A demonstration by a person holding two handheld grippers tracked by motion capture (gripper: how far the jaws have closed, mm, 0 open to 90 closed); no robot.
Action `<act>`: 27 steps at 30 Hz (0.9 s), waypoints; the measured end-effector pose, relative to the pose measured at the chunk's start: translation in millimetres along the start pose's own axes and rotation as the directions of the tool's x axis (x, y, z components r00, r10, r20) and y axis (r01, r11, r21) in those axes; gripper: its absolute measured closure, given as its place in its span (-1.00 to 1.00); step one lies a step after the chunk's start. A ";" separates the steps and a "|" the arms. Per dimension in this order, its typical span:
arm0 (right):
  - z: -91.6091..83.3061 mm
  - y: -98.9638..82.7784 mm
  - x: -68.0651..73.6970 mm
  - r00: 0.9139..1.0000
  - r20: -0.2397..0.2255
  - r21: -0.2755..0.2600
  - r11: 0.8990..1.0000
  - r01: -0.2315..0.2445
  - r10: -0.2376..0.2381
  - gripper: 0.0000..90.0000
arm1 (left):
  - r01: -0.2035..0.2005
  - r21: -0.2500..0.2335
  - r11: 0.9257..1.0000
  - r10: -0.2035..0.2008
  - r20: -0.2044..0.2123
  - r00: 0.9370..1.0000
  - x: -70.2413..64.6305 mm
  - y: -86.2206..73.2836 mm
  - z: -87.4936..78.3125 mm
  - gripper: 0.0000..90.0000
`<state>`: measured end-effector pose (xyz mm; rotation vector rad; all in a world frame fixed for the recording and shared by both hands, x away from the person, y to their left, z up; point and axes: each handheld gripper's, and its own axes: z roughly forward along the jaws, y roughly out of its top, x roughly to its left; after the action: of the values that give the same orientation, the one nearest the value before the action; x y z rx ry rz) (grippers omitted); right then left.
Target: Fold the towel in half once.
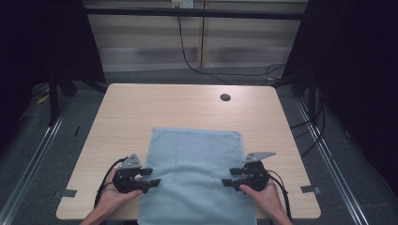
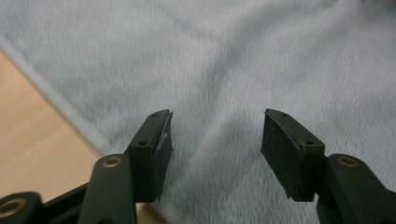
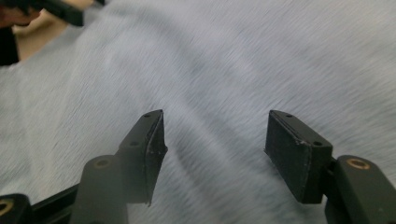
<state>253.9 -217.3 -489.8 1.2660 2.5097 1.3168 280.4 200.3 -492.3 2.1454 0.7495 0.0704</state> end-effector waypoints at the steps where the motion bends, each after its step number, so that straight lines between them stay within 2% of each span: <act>1: -1.6 4.3 -5.2 1.000 0.010 -0.022 1.000 -0.001 0.001 -0.22 | 0.003 0.000 1.000 -0.003 -0.006 1.000 1.0 1.3 1.7 -0.08; 4: -4.8 17.2 -23.3 0.999 0.033 -0.053 0.998 -0.025 0.026 -0.21 | -0.005 0.023 1.000 0.006 -0.015 1.000 6.1 2.4 12.0 -0.09; 5: -5.3 21.8 -30.6 0.999 0.041 -0.058 0.998 -0.033 0.035 -0.21 | -0.020 0.019 1.000 0.021 -0.014 1.000 6.7 1.7 14.5 -0.10; 7: -5.8 32.1 -47.7 0.996 0.081 -0.076 0.996 -0.039 0.045 -0.21 | -0.023 0.016 1.000 0.023 -0.010 1.000 6.7 1.5 14.9 -0.11; 9: -4.5 40.8 -62.1 0.993 0.096 -0.090 0.994 -0.061 0.069 -0.20 | -0.029 0.009 1.000 0.029 -0.016 0.999 5.8 -0.3 14.5 -0.12; 11: 1.8 52.9 -79.2 0.990 0.118 -0.097 0.993 -0.062 0.073 -0.15 | -0.027 0.006 1.000 0.028 -0.017 0.999 5.2 -1.9 13.6 -0.12; 13: 5.8 56.6 -83.8 0.990 0.120 -0.087 0.994 -0.063 0.073 -0.13 | -0.010 0.006 1.000 0.010 -0.015 1.000 6.1 -2.3 12.3 -0.08; 14: 9.3 59.4 -87.2 0.990 0.124 -0.075 0.996 -0.054 0.063 -0.12 | -0.008 0.002 1.000 0.008 -0.011 1.000 7.8 -2.9 11.5 0.00; 15: 14.6 63.5 -92.1 0.988 0.147 -0.067 0.997 -0.047 0.056 -0.13 | -0.005 -0.007 1.000 0.005 0.005 1.000 10.0 -4.0 11.1 0.06; 18: 23.3 70.6 -103.6 0.982 0.174 -0.083 0.995 -0.064 0.078 -0.15 | 0.025 -0.017 1.000 -0.025 0.042 0.999 16.0 -5.7 9.2 0.09; 20: 29.8 71.2 -112.1 0.979 0.180 -0.080 0.993 -0.084 0.097 -0.16 | 0.031 -0.014 0.999 -0.030 0.044 0.999 15.9 -5.4 9.0 0.09; 23: 39.8 70.7 -119.7 0.971 0.219 -0.048 0.995 -0.083 0.092 -0.21 | -0.001 -0.002 1.000 0.001 0.036 0.999 14.4 -4.7 8.9 0.08; 26: 45.7 67.9 -118.5 0.964 0.252 -0.079 0.995 -0.063 0.081 -0.19 | -0.003 0.007 1.000 0.003 0.034 0.999 13.7 -4.0 8.4 0.08; 27: 47.6 67.7 -115.7 0.959 0.277 -0.079 0.996 -0.046 0.066 -0.16 | -0.006 0.012 1.000 0.006 0.038 0.999 14.0 -3.4 8.3 0.08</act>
<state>392.5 -242.7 -509.3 1.4064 2.2310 1.1336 292.6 203.6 -503.0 2.1543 0.7233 0.0283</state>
